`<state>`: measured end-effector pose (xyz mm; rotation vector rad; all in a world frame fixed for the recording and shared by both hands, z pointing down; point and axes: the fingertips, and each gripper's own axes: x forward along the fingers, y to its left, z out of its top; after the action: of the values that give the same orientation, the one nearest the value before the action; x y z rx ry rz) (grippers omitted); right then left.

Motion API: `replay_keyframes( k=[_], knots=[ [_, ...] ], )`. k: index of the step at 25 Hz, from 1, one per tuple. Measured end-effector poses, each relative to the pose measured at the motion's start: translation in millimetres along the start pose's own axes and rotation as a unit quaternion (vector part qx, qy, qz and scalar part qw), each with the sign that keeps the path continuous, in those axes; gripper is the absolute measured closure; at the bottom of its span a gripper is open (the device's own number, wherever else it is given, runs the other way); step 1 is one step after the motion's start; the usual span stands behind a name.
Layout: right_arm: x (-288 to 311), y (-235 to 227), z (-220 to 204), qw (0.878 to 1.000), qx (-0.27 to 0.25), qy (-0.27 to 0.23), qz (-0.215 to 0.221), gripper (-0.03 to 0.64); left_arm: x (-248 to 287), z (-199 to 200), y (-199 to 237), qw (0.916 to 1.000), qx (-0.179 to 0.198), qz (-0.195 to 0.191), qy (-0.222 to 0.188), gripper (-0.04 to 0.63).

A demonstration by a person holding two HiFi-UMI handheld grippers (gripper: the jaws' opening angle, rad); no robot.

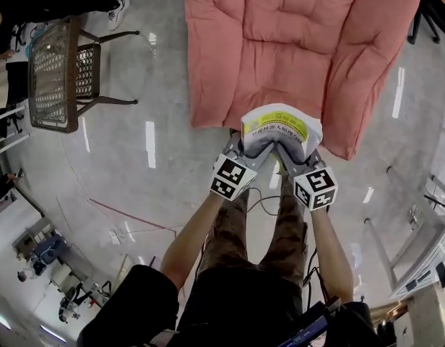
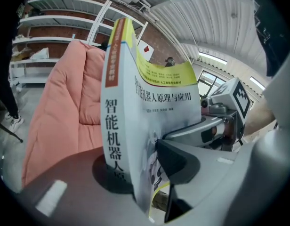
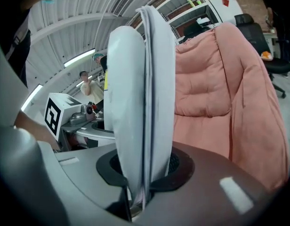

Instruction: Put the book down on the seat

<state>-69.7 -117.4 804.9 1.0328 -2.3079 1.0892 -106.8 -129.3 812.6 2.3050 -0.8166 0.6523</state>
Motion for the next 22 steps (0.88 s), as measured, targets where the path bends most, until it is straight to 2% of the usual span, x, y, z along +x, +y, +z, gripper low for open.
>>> replay_keyframes(
  k=[15,19,22],
  knots=[
    [18.9,-25.8,-72.0,0.999,0.013,-0.018,0.035,0.534,36.5,-70.1,2.7,0.9996,-0.017,-0.021,-0.003,0.407],
    [18.6,-27.3,-71.9,0.998,0.019,-0.028,0.050,0.537,39.9,-72.0,8.2,0.9995,-0.019,-0.025,-0.007,0.364],
    [17.6,-25.0,-60.9,0.996,0.020,-0.040,0.072,0.538,36.8,-61.9,11.5,0.9987,-0.008,-0.038,-0.032,0.360]
  ],
)
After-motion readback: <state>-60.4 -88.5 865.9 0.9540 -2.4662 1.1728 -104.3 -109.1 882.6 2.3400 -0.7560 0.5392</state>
